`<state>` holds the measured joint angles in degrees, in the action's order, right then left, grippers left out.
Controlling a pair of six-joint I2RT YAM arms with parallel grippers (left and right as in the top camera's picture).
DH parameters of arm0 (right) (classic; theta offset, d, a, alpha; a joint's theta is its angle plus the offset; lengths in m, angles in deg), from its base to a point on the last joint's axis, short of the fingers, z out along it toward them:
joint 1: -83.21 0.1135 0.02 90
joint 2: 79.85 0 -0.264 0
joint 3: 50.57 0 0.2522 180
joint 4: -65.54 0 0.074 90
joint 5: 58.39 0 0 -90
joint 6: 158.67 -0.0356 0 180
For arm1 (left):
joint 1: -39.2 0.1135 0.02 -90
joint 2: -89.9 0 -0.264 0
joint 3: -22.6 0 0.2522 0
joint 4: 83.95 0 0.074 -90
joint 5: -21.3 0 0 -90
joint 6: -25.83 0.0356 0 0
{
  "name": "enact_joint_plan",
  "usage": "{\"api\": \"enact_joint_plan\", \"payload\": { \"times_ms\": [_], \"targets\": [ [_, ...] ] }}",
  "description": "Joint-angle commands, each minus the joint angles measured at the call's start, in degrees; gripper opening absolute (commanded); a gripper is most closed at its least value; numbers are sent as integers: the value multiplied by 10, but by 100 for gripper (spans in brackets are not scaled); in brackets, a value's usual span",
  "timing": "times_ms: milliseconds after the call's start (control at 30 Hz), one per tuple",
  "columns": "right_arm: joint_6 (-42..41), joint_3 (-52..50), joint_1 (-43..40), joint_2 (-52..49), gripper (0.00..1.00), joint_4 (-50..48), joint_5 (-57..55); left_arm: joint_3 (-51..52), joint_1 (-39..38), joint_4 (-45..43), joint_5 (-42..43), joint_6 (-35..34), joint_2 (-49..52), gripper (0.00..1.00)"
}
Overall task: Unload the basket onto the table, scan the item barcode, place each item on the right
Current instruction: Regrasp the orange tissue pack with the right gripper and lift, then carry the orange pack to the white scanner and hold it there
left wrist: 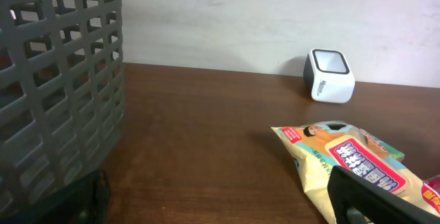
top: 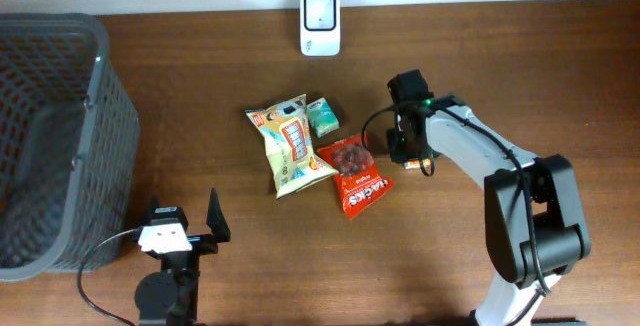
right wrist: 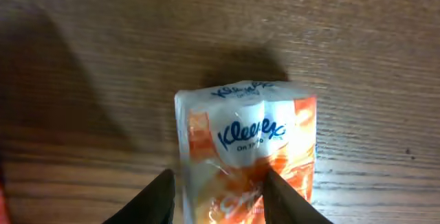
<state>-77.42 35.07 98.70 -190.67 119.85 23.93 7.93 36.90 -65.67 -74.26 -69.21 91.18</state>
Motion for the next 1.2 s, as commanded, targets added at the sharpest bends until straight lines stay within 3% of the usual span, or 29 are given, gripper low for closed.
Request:
{"api": "enact_joint_plan", "payload": {
  "times_ms": [0,33,133,233,367,600,833,1033,1167],
  "targets": [
    [1,-30,3,-2,36,-19,-12,4,-3,-1,2,-3,-2,99],
    [-5,-33,3,-2,33,-23,-12,4,-3,-1,2,-3,-2,99],
    [-13,-32,3,-2,4,-22,-11,4,-3,-1,2,-3,-2,99],
    [-42,-8,2,0,4,0,1,4,-3,-1,2,-3,-2,99],
    [-42,82,1,1,4,72,103,4,-3,-1,2,-3,-2,99],
    [-49,260,-46,1,4,163,504,4,-3,-1,2,-3,-2,99],
    [-199,271,-100,1,4,148,785,4,-3,-1,2,-3,-2,99],
    [-312,271,-101,1,4,147,909,4,-3,-1,2,-3,-2,99],
    [-366,271,-101,1,4,147,917,4,-3,-1,2,-3,-2,99]
  ]
}}
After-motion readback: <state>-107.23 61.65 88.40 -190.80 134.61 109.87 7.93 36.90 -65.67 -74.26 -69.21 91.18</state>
